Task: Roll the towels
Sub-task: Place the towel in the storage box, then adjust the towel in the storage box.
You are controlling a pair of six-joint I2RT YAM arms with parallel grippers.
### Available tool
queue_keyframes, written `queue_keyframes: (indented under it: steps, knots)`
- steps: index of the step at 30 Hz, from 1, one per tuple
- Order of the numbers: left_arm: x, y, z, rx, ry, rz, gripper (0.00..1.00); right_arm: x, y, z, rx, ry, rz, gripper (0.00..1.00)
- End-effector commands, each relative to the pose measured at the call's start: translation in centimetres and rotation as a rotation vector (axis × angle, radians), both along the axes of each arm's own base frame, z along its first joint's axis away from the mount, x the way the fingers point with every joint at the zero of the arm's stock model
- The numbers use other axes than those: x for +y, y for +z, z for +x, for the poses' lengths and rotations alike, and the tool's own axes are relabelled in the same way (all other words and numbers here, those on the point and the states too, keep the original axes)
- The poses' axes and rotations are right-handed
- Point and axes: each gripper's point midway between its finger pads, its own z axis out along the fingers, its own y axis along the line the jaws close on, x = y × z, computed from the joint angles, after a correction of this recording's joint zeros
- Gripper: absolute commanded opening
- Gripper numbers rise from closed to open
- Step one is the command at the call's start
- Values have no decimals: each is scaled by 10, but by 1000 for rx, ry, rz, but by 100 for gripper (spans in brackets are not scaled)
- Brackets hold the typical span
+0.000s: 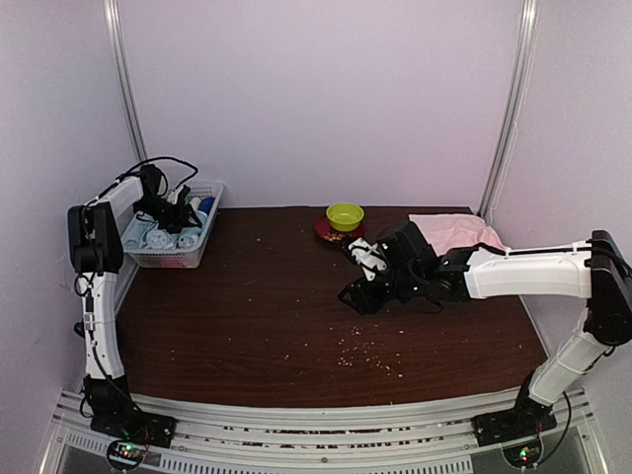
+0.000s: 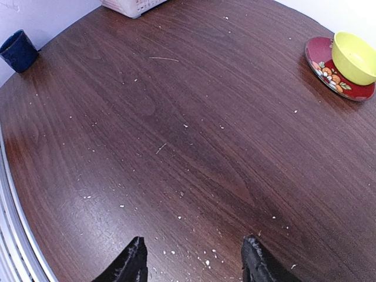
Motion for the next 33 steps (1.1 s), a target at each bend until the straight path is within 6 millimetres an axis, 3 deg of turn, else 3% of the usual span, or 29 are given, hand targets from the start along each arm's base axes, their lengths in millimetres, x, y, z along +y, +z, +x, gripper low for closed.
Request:
queue_keyframes:
  steps: [1,6,13,16,23,29,33]
  knots:
    - [9,-25,5,16,13,128,58,5,9,4,-28,-3,2,55]
    - [11,-18,5,9,35,177,82,6,11,2,-30,0,6,55]
    - [10,7,6,-47,66,214,89,7,13,0,-33,6,8,55]
    - [1,22,5,-77,52,185,98,7,14,0,-35,5,10,55]
    - [-15,37,1,-111,27,167,98,9,13,-1,-35,9,9,55]
    - [-21,28,-4,-91,27,172,98,10,12,-1,-33,10,6,54]
    - [-24,45,-2,-139,46,181,98,10,11,-1,-31,11,5,54]
